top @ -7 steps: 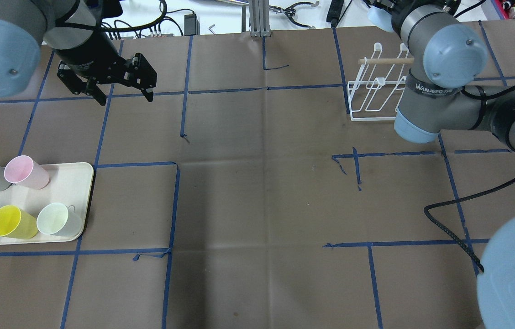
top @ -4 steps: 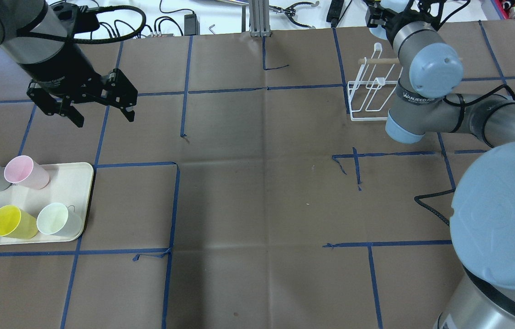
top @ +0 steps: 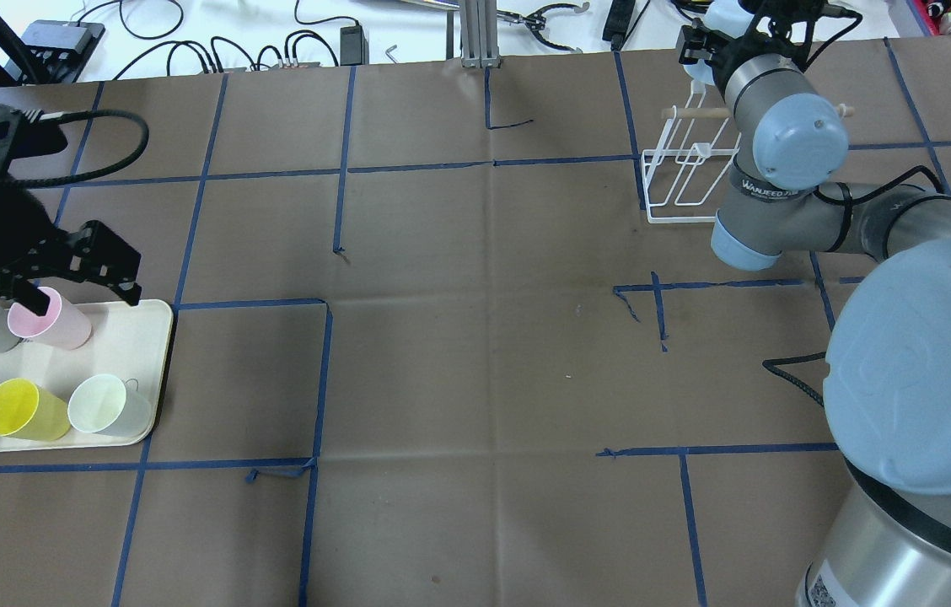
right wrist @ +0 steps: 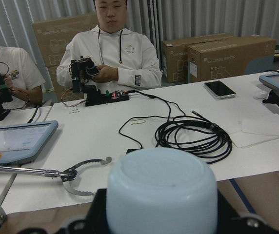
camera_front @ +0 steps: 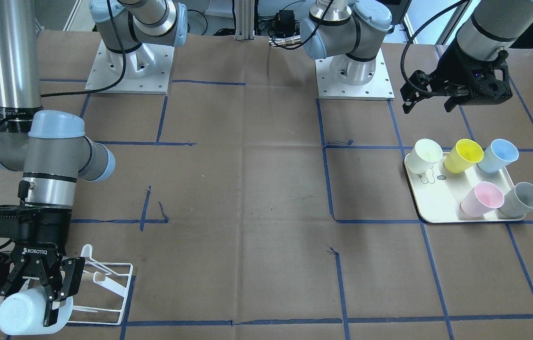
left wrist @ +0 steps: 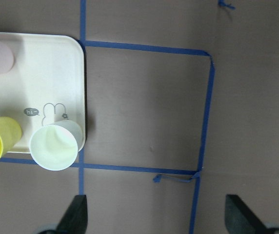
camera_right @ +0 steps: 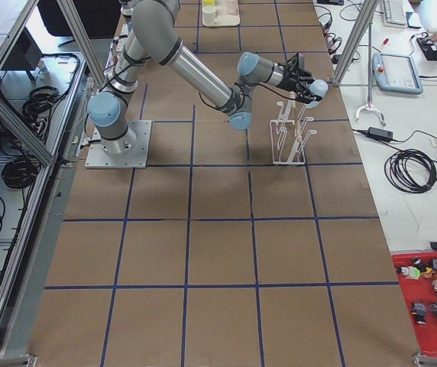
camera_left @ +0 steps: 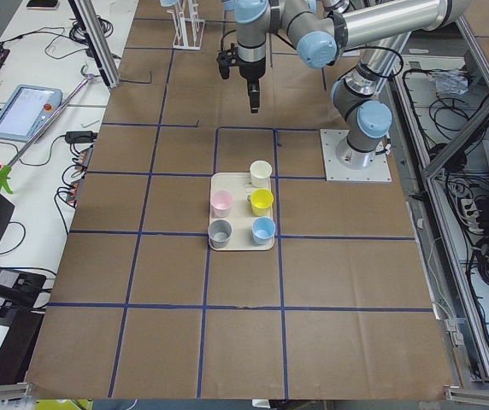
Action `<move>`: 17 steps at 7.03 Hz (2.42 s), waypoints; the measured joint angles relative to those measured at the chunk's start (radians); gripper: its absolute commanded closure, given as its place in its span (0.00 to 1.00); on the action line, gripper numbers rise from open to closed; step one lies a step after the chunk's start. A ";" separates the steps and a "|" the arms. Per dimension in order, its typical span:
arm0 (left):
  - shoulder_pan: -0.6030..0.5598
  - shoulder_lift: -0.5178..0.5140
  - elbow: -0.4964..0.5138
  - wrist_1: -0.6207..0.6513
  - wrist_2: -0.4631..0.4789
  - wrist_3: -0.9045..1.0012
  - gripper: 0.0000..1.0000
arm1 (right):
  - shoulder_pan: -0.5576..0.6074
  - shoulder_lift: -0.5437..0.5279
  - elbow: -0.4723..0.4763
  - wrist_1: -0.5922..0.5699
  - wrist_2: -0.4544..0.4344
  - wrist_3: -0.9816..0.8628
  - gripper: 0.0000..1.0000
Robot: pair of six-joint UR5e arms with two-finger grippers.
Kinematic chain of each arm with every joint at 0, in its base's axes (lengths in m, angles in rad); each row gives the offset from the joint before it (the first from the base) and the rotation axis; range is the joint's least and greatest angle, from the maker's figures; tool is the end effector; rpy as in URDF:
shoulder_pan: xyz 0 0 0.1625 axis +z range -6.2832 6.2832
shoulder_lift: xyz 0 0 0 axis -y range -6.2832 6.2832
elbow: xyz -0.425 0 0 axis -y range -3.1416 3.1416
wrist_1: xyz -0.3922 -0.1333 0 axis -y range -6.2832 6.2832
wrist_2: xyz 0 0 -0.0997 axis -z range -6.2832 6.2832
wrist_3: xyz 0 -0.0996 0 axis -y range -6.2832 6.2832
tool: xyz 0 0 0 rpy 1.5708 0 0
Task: Transfer IKEA cup to right arm and place on rack
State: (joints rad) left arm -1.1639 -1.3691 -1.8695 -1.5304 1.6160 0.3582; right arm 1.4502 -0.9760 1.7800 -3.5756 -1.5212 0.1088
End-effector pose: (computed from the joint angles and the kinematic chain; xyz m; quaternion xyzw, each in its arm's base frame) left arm 0.0397 -0.4175 0.4359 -0.0237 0.9991 0.0347 0.0104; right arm 0.0604 -0.6511 0.2891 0.0805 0.8210 -0.5649 0.0171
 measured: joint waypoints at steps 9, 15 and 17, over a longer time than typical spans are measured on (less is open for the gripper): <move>0.192 -0.051 -0.488 0.592 -0.019 0.273 0.01 | 0.019 0.031 0.039 -0.037 -0.005 0.003 0.04; 0.194 -0.123 -0.480 0.677 -0.014 0.300 1.00 | 0.018 0.022 0.030 -0.026 -0.003 0.000 0.00; 0.194 -0.125 -0.458 0.671 -0.017 0.302 1.00 | 0.025 -0.025 0.006 -0.020 -0.001 0.007 0.00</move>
State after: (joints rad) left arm -0.9695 -1.4938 -2.3280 -0.8594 1.5992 0.6604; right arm 1.4752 -1.0013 1.7859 -3.5955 -1.5227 0.1154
